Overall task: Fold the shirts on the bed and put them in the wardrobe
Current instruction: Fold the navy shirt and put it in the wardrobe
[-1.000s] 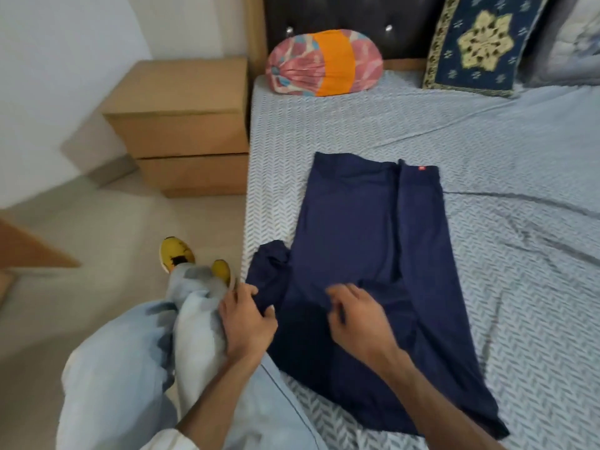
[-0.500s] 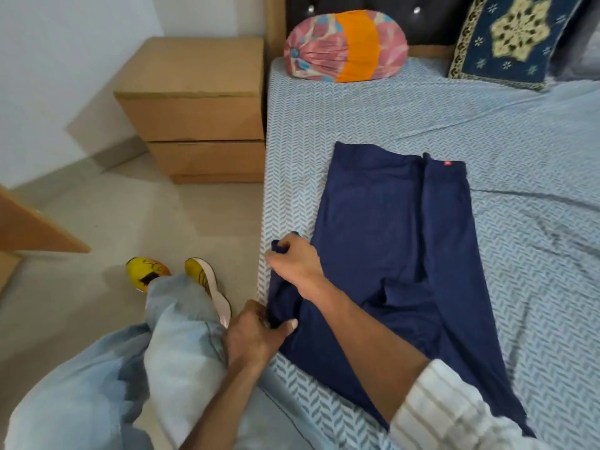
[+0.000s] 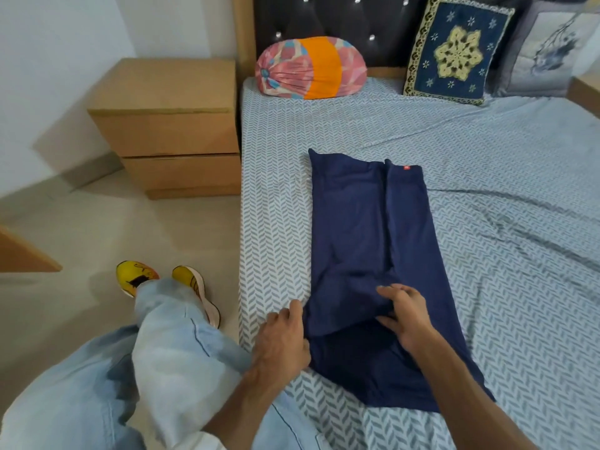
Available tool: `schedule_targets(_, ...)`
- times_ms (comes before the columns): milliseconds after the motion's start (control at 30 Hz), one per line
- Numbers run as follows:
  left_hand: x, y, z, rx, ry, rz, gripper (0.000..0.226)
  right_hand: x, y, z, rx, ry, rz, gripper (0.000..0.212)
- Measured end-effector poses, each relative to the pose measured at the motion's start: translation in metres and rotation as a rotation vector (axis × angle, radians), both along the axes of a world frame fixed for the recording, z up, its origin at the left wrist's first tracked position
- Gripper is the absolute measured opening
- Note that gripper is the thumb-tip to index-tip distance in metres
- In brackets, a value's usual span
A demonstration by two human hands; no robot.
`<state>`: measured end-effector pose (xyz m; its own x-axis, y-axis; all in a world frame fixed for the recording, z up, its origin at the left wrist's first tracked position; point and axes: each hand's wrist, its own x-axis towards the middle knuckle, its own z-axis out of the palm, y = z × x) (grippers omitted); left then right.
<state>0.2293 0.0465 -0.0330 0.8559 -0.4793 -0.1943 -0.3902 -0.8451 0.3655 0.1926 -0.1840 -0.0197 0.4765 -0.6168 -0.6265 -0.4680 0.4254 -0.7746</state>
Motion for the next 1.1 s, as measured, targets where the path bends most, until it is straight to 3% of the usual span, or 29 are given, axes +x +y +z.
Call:
schedule_targets(100,-0.002,-0.006,0.006,-0.036,0.078,0.066,0.038,0.007,0.001,0.0,0.013,0.038,0.028,0.054)
schedule_targets(233,-0.008,-0.011,0.009,-0.071,0.117,0.148,0.032,0.02,0.002,0.015,0.132,0.049,0.041,0.054)
schedule_targets(433,-0.025,-0.019,0.006,-0.066,-0.176,-0.131,0.048,0.002,-0.017,0.032,0.018,-0.131,0.031,0.014)
schedule_targets(533,-0.029,-0.025,-0.003,-0.074,-0.277,-0.21,0.057,-0.014,-0.032,0.023,-0.025,-0.167,-0.028,0.014)
schedule_targets(633,-0.029,-0.027,-0.006,-0.061,-0.177,-0.111,0.046,-0.023,-0.038,0.004,0.003,-0.065,-0.061,0.012)
schedule_targets(767,-0.03,-0.028,-0.001,0.01,-0.023,-0.059,0.05,-0.025,-0.045,-0.01,0.003,-0.047,-0.048,0.011)
schedule_targets(967,-0.035,-0.031,0.0,0.069,-0.153,-0.234,0.051,-0.031,-0.059,-0.016,-0.171,-0.046,-0.108,0.03)
schedule_targets(1100,-0.032,-0.031,-0.007,0.03,-0.104,-0.209,0.056,-0.036,-0.063,-0.024,-0.096,-0.075,-0.163,0.061)
